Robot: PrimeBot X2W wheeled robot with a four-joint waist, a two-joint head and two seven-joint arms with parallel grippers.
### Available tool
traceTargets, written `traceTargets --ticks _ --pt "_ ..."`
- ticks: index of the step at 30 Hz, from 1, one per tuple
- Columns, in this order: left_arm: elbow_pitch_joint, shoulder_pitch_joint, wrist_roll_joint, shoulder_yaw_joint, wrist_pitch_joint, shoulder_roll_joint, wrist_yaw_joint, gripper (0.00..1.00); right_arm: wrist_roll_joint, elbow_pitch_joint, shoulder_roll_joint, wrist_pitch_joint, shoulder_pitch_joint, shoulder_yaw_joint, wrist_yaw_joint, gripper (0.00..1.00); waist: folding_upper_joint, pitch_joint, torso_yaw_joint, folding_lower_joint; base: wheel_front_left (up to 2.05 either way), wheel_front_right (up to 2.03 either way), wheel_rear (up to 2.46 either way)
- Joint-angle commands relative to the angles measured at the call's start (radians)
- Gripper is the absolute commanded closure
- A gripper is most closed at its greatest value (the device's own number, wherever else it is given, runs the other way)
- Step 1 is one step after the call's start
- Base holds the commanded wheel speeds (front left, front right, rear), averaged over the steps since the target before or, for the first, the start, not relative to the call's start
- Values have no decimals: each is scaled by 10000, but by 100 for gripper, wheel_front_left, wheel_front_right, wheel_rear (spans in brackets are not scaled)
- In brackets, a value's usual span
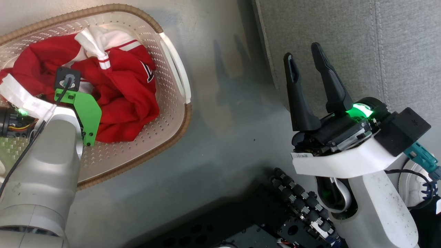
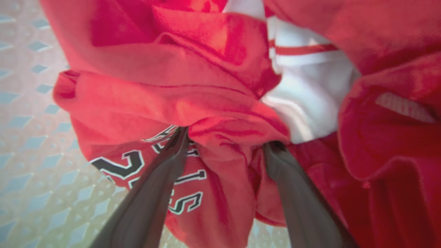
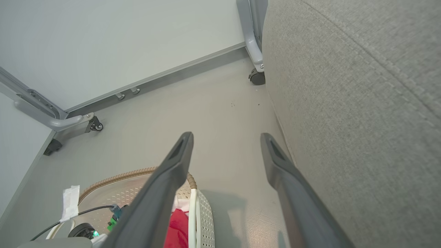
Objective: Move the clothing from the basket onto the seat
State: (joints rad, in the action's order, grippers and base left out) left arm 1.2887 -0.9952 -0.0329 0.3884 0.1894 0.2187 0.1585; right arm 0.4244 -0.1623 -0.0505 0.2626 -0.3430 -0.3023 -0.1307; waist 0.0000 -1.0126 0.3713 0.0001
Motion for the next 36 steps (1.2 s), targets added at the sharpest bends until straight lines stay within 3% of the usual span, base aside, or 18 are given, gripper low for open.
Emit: traceTargets --ticks 1,7,8,9,22,36 --pt "12 -175 151 48 104 137 21 0 -81 -41 0 35 67 44 -1 0 0 -84 -70 -1 0 0 0" --pt "25 -249 100 211 556 230 -123 0 -157 -47 -1 35 118 100 -1 0 0 -189 -138 -1 0 0 0" --pt "28 -241 62 214 618 251 -168 24 -161 -35 0 35 113 103 -1 0 0 -193 -139 -1 0 0 0" --pt "31 -232 31 229 680 258 -222 100 -167 -17 -1 35 105 109 -1 0 0 -193 -141 -1 0 0 0" --pt "6 28 -308 245 567 272 -392 100 -257 212 0 35 -357 74 -1 0 0 256 -14 -1 0 0 0" --pt "4 1328 -814 317 -428 -364 -778 100 -804 889 -7 35 38 383 -1 0 0 3080 -603 -1 0 0 0"
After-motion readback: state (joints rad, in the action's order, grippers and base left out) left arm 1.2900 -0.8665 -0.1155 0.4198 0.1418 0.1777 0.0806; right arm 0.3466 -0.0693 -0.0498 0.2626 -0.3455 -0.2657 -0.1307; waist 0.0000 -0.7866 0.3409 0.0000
